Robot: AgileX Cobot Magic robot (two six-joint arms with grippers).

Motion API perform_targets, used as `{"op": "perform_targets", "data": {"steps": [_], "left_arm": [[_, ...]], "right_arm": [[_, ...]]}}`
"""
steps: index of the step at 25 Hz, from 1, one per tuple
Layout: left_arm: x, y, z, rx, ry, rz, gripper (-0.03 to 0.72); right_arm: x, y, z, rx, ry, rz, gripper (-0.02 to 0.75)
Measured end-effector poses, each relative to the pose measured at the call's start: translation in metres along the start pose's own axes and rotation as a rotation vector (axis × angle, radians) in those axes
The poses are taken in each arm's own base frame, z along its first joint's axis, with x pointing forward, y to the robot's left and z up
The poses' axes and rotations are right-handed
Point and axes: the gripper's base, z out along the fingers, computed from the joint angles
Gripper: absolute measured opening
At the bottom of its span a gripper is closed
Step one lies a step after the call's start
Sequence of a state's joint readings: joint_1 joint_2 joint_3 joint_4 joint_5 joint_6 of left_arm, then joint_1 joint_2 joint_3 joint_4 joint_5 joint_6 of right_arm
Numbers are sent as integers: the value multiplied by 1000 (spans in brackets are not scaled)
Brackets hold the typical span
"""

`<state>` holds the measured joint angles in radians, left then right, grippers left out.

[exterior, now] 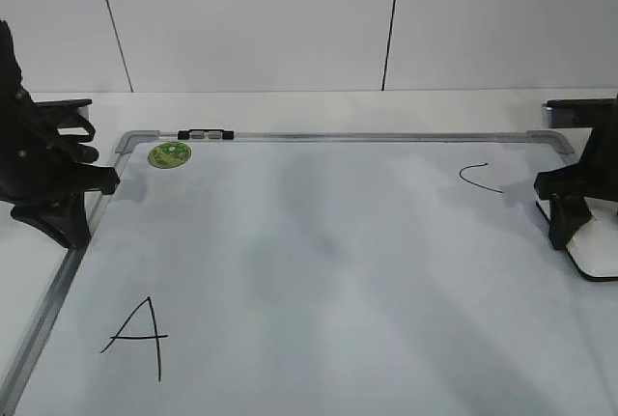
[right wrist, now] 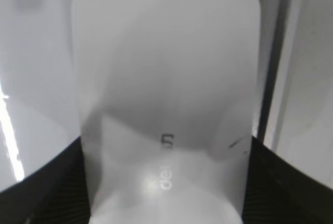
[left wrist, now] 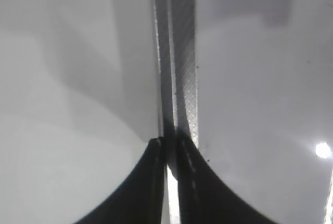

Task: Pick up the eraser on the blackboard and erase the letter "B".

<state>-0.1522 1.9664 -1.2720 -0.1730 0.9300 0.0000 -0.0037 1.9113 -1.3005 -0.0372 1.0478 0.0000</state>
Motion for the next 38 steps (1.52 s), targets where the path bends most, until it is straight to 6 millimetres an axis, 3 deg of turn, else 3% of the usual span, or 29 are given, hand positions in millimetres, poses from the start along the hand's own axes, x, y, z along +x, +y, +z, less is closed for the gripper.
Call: {"op": "perform_targets", "data": {"steps": [29,38], "left_arm": [[0,0,0,0,0,0,36],[0,0,0,2,1,-1,36]], "right_arm": [[-1,0,4,7,11,2,545],[2,-1,4,7,56,17,596]]}}
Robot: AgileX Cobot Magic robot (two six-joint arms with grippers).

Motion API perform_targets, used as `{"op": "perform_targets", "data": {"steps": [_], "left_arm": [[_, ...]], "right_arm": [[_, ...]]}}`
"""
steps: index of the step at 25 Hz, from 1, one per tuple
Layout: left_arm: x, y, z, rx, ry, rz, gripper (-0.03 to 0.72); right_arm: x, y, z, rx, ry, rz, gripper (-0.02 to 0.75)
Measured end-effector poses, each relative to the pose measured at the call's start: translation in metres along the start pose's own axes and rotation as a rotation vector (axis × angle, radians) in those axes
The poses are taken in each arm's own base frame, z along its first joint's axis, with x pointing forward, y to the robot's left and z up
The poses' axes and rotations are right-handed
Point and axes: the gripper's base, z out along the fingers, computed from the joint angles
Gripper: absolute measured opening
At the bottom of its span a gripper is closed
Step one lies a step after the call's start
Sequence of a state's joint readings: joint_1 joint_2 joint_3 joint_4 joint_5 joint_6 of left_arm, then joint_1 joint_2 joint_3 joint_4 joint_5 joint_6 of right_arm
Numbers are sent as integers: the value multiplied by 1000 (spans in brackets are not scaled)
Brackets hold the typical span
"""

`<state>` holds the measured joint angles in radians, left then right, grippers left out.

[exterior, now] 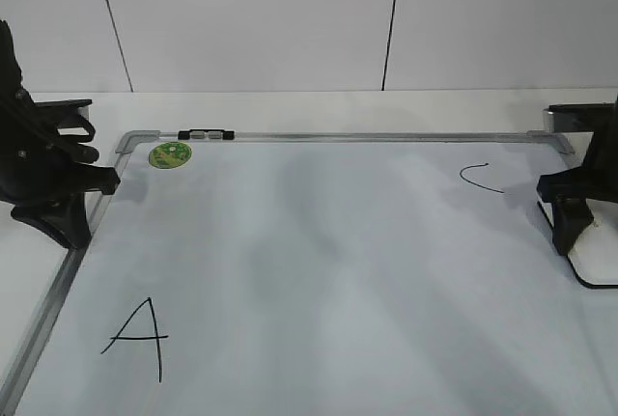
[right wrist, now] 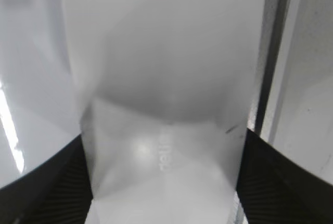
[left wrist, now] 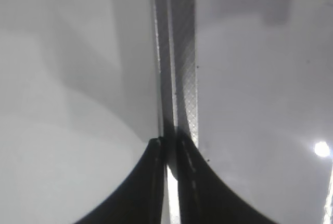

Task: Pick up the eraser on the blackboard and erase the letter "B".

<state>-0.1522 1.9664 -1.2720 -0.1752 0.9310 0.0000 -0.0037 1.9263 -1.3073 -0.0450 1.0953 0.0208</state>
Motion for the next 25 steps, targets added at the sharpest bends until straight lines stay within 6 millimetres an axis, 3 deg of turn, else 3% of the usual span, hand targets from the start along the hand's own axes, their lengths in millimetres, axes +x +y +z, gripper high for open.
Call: {"op": "perform_targets", "data": {"steps": [6,13,18,21,25], "left_arm": [[0,0,0,0,0,0,37],[0,0,0,0,1,0,37],[0,0,0,0,1,0,48],[0,0,0,0,2,9,98],[1,0,0,-5,12,17,267]], "right_arm": [[-5,-1,-17,2,19,3,594],[-21,0,-44,-18,-75,23,593],[-13,1,-69,-42,-135,33,593],[-5,1,-89,-52,-186,37,592],[12,1,-120,-74,-268,44,589]]}}
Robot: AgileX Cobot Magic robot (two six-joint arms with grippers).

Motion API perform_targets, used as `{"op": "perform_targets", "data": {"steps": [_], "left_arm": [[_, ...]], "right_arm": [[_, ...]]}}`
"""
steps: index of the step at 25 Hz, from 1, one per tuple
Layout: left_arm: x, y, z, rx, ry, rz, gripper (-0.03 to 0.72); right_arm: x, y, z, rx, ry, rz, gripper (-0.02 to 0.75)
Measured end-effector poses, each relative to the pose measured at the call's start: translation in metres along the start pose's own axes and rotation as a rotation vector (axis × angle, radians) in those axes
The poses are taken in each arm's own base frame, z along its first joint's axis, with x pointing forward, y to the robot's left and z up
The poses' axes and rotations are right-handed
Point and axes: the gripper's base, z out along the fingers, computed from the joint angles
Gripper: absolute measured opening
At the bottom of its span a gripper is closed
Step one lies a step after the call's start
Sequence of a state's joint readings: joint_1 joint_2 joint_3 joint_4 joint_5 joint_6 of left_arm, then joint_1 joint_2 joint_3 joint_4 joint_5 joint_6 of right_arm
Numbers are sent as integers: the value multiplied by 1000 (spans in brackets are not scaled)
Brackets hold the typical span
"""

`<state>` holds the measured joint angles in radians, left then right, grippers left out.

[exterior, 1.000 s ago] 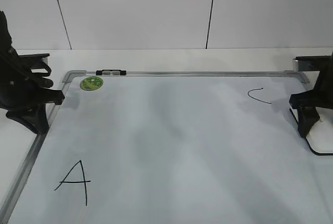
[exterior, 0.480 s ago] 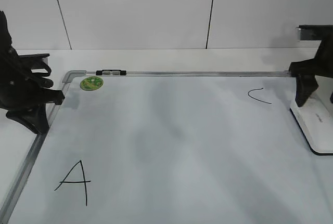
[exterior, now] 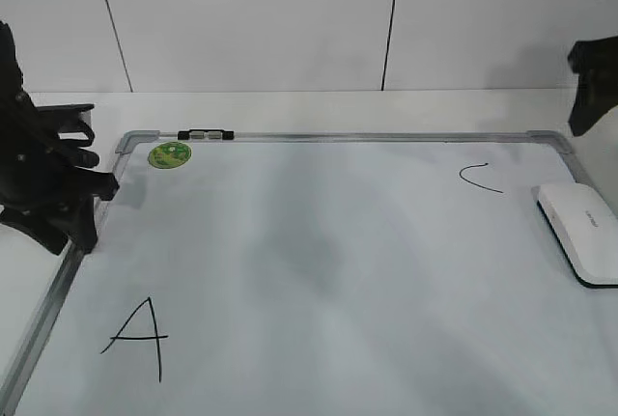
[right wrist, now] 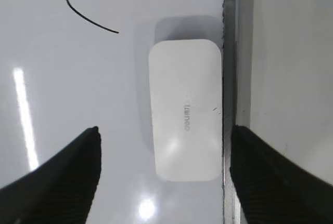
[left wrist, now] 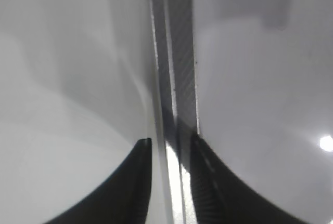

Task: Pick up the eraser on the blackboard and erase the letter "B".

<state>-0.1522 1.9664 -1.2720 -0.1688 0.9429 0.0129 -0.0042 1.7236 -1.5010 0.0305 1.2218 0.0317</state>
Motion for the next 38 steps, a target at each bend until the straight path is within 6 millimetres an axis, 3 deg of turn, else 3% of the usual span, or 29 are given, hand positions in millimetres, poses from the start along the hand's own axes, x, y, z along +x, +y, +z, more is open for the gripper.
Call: {"op": "perform_targets", "data": {"steps": [3,7,11,14,18,22,31,38], "left_arm": [[4,0,-4,-1,23,5,326],[13,0,-27,-31,30,36,340],[29,2,-49,-71,98,65,312],[33,2,-61,-89,86,76,301],[40,0,-81,-86,26,81,297],[60,-1,-103,-84,-29,87,296],[144,1,-141,-78,-149,100,295],[221,6,-155,-66,-395,119,290]], "right_arm": [[8,1,-28,-10,-72,0,589],[26,2,-72,-18,-188,-3,588],[57,2,-111,-23,-290,-5,587],[84,1,-128,-26,-331,-7,587],[120,2,-139,-54,-364,-4,587],[159,2,-149,-69,-417,-6,586],[261,-4,-161,-56,-614,-17,586],[328,-9,-149,-39,-766,-21,585]]}}
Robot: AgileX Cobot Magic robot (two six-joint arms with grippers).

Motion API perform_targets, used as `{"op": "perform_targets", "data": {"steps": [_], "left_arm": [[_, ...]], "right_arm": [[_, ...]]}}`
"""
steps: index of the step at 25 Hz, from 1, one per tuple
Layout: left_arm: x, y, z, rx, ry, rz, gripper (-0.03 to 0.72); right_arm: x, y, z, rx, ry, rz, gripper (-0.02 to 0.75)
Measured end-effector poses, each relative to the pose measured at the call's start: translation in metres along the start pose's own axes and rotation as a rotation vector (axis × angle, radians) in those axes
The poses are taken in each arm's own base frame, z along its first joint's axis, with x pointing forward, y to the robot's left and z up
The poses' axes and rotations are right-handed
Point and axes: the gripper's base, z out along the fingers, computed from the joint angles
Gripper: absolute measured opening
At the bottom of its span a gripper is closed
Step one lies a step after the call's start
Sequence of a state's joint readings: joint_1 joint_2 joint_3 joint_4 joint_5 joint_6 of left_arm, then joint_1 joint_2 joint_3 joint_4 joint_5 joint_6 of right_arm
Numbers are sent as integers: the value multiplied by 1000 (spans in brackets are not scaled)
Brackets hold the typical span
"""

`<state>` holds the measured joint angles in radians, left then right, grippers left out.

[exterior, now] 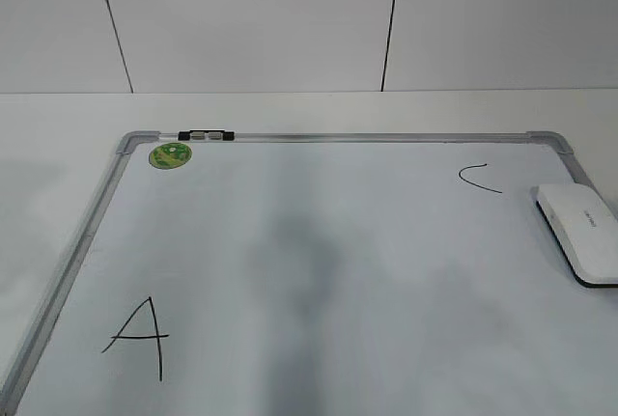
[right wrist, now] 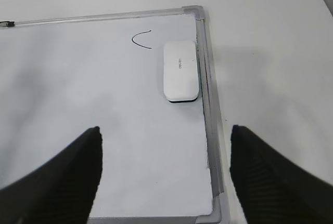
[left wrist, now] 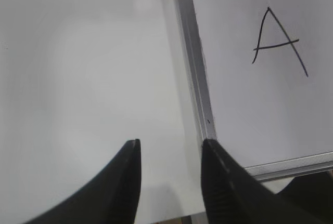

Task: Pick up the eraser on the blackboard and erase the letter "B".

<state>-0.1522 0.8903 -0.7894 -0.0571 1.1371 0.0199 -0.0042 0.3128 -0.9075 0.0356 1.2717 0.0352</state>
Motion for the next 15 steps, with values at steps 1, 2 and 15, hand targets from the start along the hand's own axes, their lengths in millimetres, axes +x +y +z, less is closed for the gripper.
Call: {"op": "perform_targets", "data": {"steps": [1,2,15], "left_arm": [[9,0,-7,0,-59,2,289],[18,0,-10,0,-99,3,289],[139,-4,-64,18,-596,34,289]], "right_arm": [[6,0,-3,1,-16,-1,585],[12,-1,-3,1,-21,-1,585],[65,-5,23,11,36,-102,585]]}}
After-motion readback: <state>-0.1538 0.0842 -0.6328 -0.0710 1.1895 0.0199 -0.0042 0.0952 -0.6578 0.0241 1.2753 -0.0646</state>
